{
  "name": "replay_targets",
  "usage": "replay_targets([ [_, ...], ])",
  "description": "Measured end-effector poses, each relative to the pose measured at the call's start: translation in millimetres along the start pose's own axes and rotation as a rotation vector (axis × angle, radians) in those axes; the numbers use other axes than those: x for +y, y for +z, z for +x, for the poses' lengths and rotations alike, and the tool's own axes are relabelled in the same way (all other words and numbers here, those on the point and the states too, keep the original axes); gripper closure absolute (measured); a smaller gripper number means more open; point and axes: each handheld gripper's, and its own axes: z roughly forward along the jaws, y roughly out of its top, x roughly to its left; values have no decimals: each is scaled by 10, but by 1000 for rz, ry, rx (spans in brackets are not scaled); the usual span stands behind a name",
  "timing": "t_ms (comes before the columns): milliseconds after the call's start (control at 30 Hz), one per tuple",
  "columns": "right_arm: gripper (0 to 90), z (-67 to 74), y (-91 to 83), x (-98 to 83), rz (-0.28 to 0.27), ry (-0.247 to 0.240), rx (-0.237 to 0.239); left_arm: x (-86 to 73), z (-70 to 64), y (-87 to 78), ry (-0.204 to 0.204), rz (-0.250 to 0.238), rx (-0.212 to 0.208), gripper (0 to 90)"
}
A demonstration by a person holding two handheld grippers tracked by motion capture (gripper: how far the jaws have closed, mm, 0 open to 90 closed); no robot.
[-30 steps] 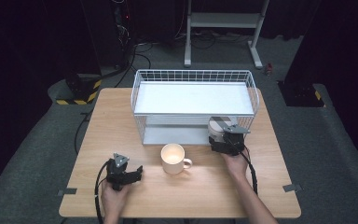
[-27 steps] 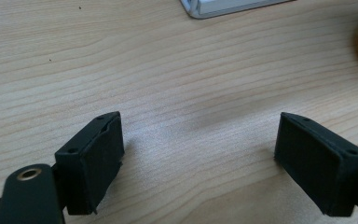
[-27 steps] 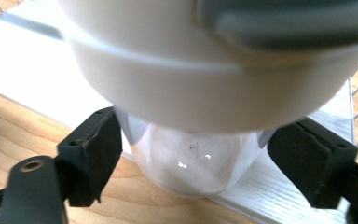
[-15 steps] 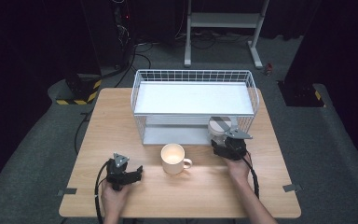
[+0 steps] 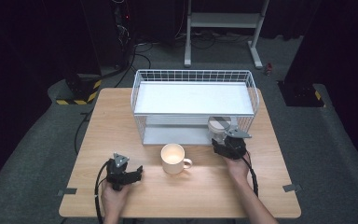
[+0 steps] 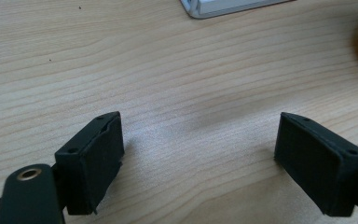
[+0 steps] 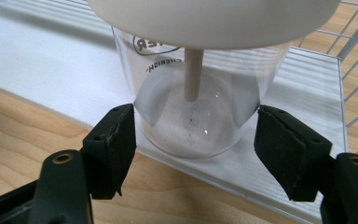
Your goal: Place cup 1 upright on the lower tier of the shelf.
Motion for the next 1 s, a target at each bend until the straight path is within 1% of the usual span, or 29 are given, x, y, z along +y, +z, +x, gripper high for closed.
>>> replay_targets([
  [67, 311, -6, 16, 13, 2, -2, -5, 0, 0, 0, -1, 0, 0, 159],
  [100, 343, -4, 25, 20, -1, 3, -8, 0, 0, 0, 0, 0, 0, 158],
  [133, 343, -4, 25, 20, -1, 3, -8, 0, 0, 0, 0, 0, 0, 158],
  [167, 372, -4, 32, 19, -3, 12, -12, 0, 1, 0, 1, 1, 0, 158],
  [333, 381, -17, 60, 39, 6, 6, -17, 1, 3, -2, 4, 3, -1, 158],
  [400, 395, -13, 67, 54, 8, 14, -21, 1, 3, -2, 4, 3, -1, 159],
  [433, 401, -16, 72, 61, 7, 8, -20, 1, 3, -2, 4, 3, -1, 158],
  [500, 406, -27, 98, 78, 12, 13, -15, 1, 3, -2, 4, 3, -1, 158],
  [567, 406, -23, 108, 89, 17, 33, -13, 1, 3, -2, 4, 3, -1, 158],
  [633, 406, -30, 121, 103, 19, 24, -14, 0, 3, -2, 4, 3, -1, 158],
  [733, 415, -33, 130, 111, 17, 30, -13, 1, 3, -2, 4, 3, -1, 159],
  [767, 425, -40, 137, 110, 17, 46, -10, 1, 3, -2, 3, 3, -1, 159],
  [833, 429, -41, 142, 108, 16, 52, -9, 0, 4, -2, 3, 3, -1, 159],
  [1000, 466, -50, 167, 102, 19, 48, -18, 1, 4, -2, 3, 3, -1, 159],
])
